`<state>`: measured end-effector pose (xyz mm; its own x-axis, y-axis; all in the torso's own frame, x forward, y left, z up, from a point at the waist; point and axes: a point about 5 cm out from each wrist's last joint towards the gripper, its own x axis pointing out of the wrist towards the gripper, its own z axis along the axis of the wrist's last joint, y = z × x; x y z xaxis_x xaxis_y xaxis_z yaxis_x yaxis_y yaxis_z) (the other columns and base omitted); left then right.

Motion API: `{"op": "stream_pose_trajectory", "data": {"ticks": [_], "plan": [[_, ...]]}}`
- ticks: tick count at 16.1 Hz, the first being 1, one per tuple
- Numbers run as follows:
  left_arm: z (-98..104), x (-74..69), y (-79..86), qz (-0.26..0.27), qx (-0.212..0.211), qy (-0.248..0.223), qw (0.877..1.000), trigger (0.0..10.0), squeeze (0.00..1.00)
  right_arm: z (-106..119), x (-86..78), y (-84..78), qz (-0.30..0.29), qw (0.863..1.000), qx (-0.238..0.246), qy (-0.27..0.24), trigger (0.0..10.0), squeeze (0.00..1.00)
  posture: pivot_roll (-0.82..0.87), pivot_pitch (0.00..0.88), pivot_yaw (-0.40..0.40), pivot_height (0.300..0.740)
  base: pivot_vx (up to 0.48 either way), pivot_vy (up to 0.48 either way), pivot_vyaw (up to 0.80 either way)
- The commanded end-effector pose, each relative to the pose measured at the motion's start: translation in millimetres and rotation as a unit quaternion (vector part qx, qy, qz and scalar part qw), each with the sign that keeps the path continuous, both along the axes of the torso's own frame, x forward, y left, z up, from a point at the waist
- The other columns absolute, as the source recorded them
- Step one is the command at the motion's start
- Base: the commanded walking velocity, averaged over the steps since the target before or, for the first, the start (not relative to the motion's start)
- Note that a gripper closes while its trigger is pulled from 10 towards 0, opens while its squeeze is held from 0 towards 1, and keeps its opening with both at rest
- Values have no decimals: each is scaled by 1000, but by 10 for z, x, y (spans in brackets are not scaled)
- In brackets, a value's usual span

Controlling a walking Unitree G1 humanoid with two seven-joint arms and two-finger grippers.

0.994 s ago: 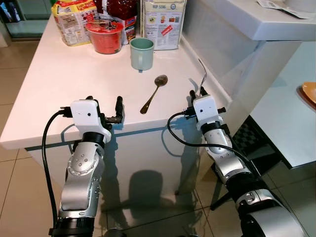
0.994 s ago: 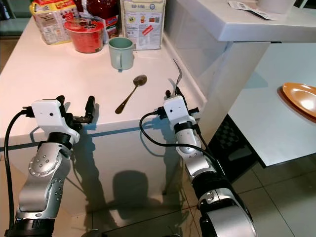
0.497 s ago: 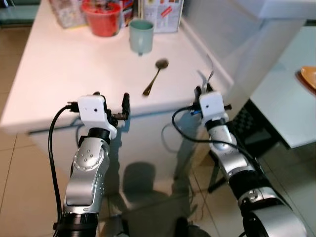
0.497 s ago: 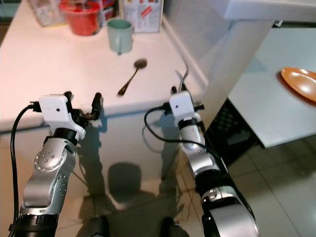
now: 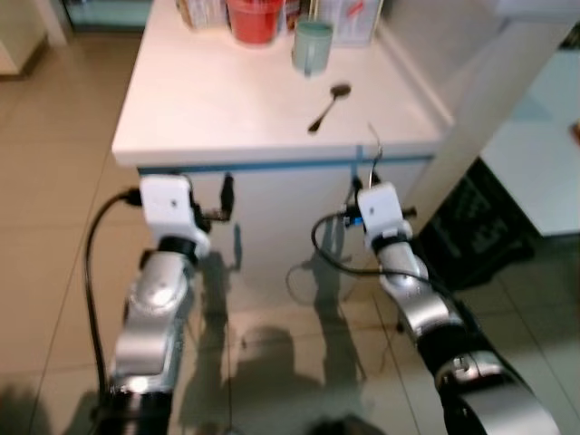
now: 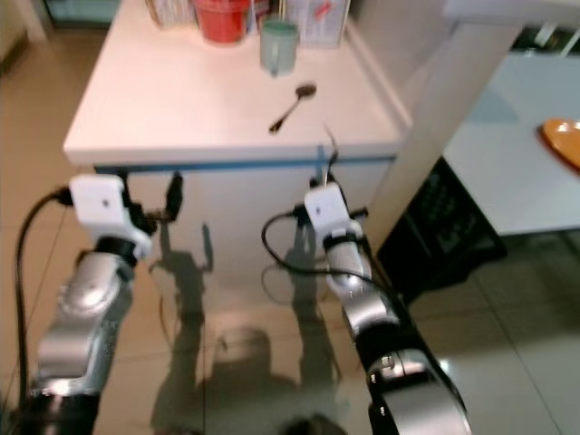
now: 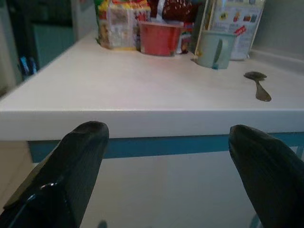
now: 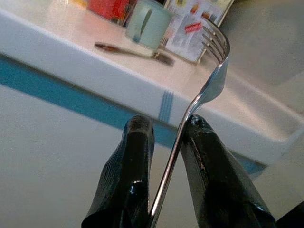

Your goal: Setting the table

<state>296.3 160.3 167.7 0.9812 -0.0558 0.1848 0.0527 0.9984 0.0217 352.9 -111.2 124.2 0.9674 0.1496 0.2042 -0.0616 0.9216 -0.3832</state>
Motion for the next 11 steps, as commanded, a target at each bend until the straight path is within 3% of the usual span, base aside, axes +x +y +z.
{"op": "stream_pose_trajectory", "data": {"ticks": [1, 7, 11], "plan": [[-26, -2, -118, -19, -2, 6, 1000, 10000, 0, -59, -15, -92, -11, 1000, -2, 14, 0, 0, 166, 95, -58, 740, 0, 0, 0], [-18, 23, -121, -14, 19, 7, 1000, 10000, 0, -164, -19, -19, 13, 998, -18, 55, 0, 0, 170, 87, -59, 740, 0, 0, 0], [-64, 38, -124, -7, 39, 18, 999, 10000, 0, -172, -24, 17, 27, 997, -29, 59, 0, 0, 171, 82, -62, 740, 0, -449, 0]]}}
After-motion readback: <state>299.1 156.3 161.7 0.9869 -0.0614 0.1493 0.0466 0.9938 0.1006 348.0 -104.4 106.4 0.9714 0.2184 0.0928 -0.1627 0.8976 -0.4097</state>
